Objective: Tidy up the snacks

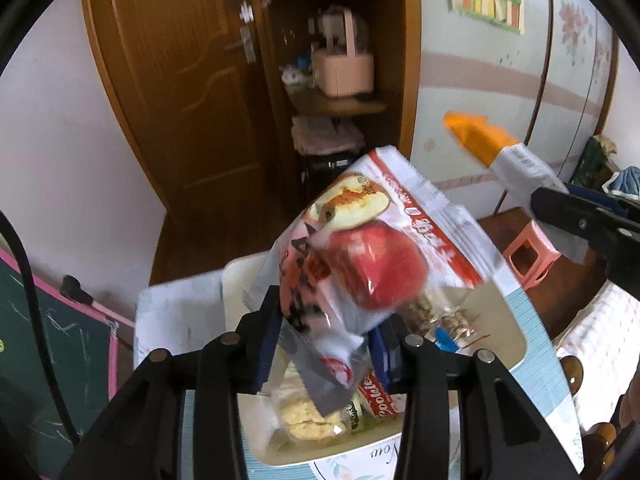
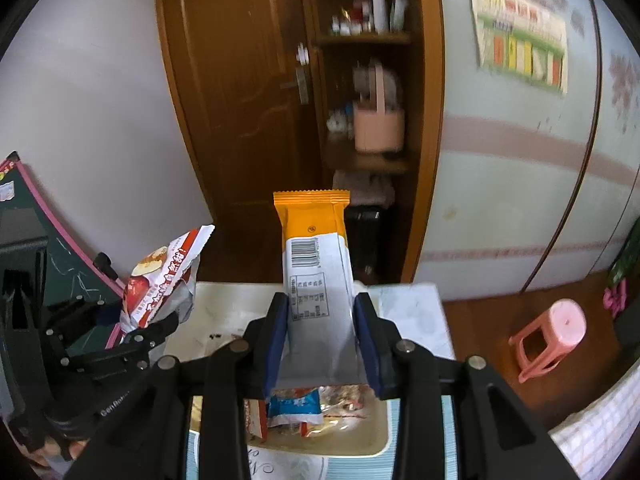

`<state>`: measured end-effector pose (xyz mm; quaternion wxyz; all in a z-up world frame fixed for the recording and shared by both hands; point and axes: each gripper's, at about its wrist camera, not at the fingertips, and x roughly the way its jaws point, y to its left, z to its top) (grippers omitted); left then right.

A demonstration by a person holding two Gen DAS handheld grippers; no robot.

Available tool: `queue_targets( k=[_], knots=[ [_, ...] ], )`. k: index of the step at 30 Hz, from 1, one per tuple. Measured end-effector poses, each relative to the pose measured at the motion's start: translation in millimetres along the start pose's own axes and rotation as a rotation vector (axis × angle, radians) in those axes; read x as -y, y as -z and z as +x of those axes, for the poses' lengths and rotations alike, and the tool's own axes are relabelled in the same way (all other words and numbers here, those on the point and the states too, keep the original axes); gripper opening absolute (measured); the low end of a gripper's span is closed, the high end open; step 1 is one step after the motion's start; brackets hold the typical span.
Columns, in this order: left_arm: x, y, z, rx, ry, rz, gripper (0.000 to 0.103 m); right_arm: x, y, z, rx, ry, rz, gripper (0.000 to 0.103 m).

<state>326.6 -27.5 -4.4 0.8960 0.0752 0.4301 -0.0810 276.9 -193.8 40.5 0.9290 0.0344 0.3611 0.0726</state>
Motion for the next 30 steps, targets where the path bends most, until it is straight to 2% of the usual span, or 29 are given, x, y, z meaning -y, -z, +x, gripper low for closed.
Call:
queue_targets(
  k=[1, 2, 3, 4, 6, 12, 17, 24, 30],
  knots=[
    [-1, 3, 11, -0.026, 0.013, -0.002, 0.069, 0, 1, 7, -0.016, -0.012, 0.006, 0.037],
    [-2, 7, 23, -0.056, 0.030, -0.008, 0.082, 2, 5, 20, -0.045, -0.031, 0.019, 0.037],
    [-3, 10, 29, -0.068, 0.036, -0.013, 0.096, 3, 7, 29, -0.071, -0.049, 0.030, 0.042],
    [-4, 15, 35, -0.072, 0.036, -0.019, 0.097, 6, 10, 39, -0.100, -0.065, 0.045, 0.045],
    [-6, 24, 46, -0.088, 0.031, -0.014, 0.097, 9, 19, 58, -0.152, -0.062, 0.073, 0.060],
    [-10, 35, 63, -0.122, 0.036, -0.015, 0.097, 6, 37, 78, -0.213, -0.054, 0.065, 0.061],
    [-15, 43, 56, -0.133, 0.055, -0.061, 0.097, 0, 40, 75, -0.220, -0.062, 0.051, 0.061],
    [-14, 43, 16, -0.087, 0.044, -0.086, 0.097, -12, 43, 50, -0.196, -0.051, 0.011, 0.061],
    [-11, 53, -48, -0.009, 0.036, -0.113, 0.097, -19, 46, 2, -0.145, -0.053, 0.013, 0.062]
  ],
)
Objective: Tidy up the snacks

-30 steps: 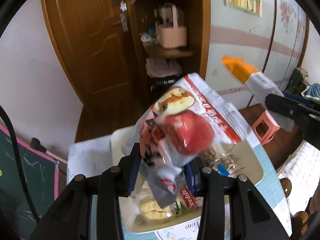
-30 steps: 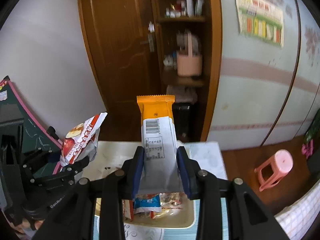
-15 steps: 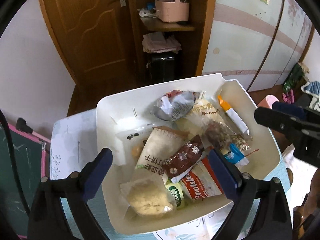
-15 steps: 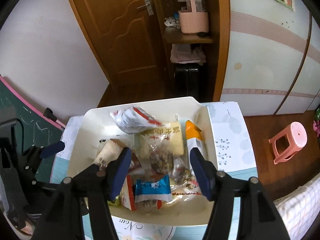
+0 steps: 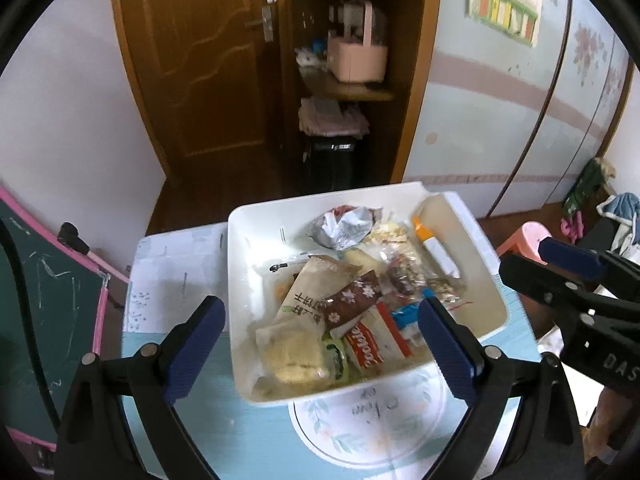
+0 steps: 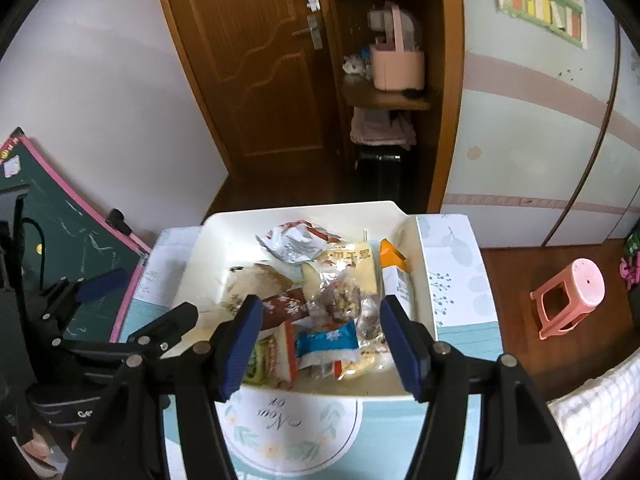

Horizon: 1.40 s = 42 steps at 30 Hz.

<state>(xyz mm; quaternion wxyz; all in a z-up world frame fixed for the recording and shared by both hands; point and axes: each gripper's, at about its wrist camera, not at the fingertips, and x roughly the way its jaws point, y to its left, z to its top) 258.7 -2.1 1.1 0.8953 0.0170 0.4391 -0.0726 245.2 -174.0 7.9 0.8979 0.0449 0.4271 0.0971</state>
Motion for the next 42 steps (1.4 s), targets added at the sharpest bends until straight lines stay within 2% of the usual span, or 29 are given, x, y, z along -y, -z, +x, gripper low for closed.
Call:
queue_targets(
  k=[5, 12, 19, 26, 32, 36, 42],
  knots=[
    [-2, 23, -54, 0.052, 0.009, -0.049, 0.097, -9, 16, -46, 0.053, 0.026, -0.017, 0.065],
    [-9, 78, -109, 0.044, -0.042, -0.087, 0.097, -23, 66, -101, 0.089, 0.012, -0.017, 0.066],
    [-10, 153, -157, 0.052, -0.075, -0.093, 0.100, -42, 133, -137, 0.084, 0.012, -0.037, 0.066],
    [-3, 204, -181, 0.062, -0.112, -0.089, 0.100, -45, 177, -156, 0.076, -0.029, 0.045, 0.072],
    [5, 215, -197, 0.112, -0.145, -0.082, 0.100, -58, 207, -164, 0.083, 0.020, 0.038, 0.072],
    [3, 216, -201, 0.135, -0.136, -0.110, 0.100, -69, 220, -168, 0.099, 0.037, 0.011, 0.072],
    [-1, 220, -194, 0.100, -0.119, -0.130, 0.100, -78, 228, -176, 0.123, 0.038, -0.009, 0.072]
  ],
)
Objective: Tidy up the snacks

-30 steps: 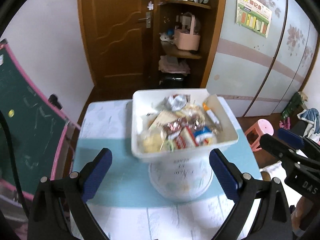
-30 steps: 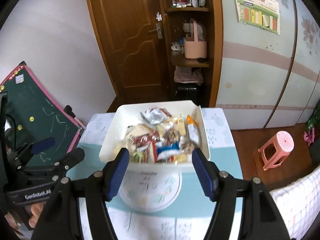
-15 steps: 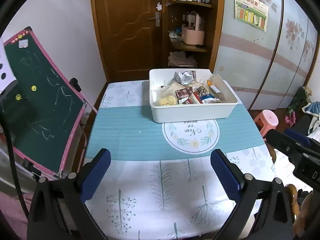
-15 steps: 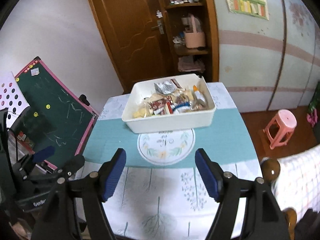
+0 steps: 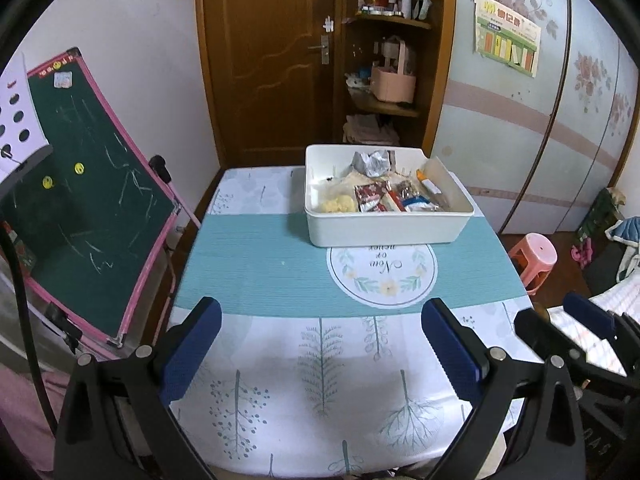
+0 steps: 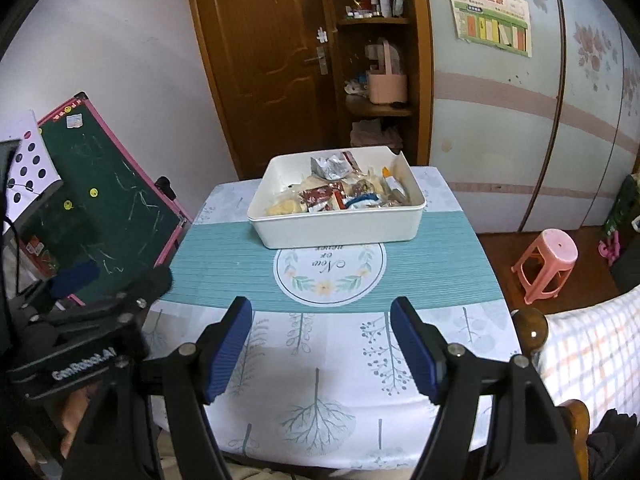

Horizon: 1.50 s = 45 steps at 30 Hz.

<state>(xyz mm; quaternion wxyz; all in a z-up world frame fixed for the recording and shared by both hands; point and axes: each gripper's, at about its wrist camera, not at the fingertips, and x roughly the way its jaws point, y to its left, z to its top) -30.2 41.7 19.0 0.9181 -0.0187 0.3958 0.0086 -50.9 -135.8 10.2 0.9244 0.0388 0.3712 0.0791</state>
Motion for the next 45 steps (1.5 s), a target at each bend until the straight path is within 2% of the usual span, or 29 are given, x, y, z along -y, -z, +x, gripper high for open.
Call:
queue_targets(
  k=[7, 45],
  knots=[
    [3, 5, 6, -0.024, 0.006, 0.007, 0.100, 4, -2, 1, 0.002, -0.005, 0.023, 0.072],
    [4, 8, 11, -0.031, 0.006, 0.021, 0.100, 4, 6, 11, -0.029, -0.012, 0.053, 0.072]
  ],
)
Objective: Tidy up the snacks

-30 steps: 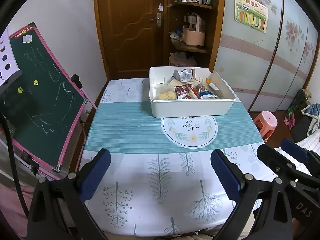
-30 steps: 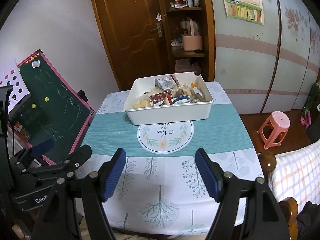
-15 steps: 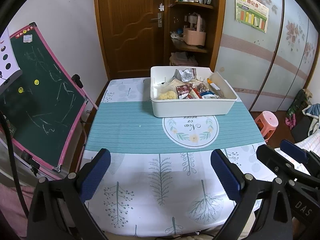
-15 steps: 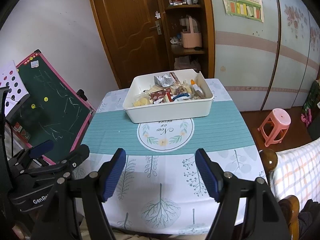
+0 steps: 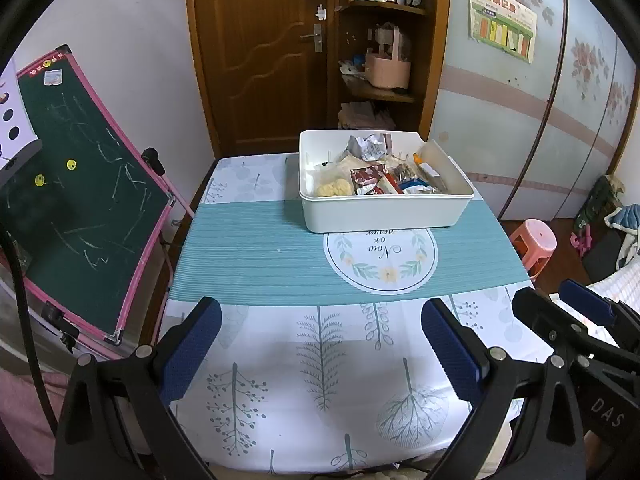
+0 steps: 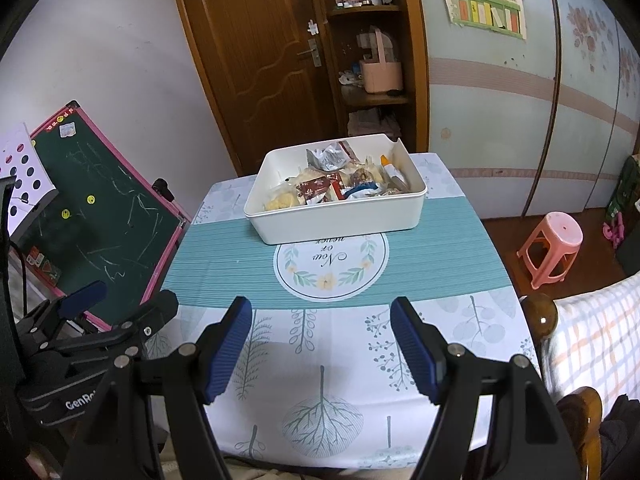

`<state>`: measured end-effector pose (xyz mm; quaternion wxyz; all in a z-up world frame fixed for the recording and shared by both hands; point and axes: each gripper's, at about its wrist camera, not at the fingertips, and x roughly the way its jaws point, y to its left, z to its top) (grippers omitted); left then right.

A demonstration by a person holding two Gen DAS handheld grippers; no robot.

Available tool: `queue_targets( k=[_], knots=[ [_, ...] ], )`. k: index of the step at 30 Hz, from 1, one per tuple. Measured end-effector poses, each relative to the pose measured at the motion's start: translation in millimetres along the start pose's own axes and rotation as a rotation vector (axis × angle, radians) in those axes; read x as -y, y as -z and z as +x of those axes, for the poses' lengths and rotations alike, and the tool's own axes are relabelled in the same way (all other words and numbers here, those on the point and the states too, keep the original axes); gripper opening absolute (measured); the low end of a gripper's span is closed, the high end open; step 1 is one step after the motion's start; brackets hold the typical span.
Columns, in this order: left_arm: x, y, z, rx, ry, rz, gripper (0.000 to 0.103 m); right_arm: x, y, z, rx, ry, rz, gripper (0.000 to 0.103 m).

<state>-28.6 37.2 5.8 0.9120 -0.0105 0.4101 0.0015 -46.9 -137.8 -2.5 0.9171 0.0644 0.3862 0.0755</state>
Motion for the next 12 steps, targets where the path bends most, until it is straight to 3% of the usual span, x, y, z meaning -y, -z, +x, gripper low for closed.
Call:
queue_targets(
  k=[12],
  knots=[
    [1.1, 3.5, 3.1, -0.008, -0.002, 0.004, 0.100, 1.7, 0.4, 3.7, -0.010, 0.001, 0.015, 0.072]
  ],
)
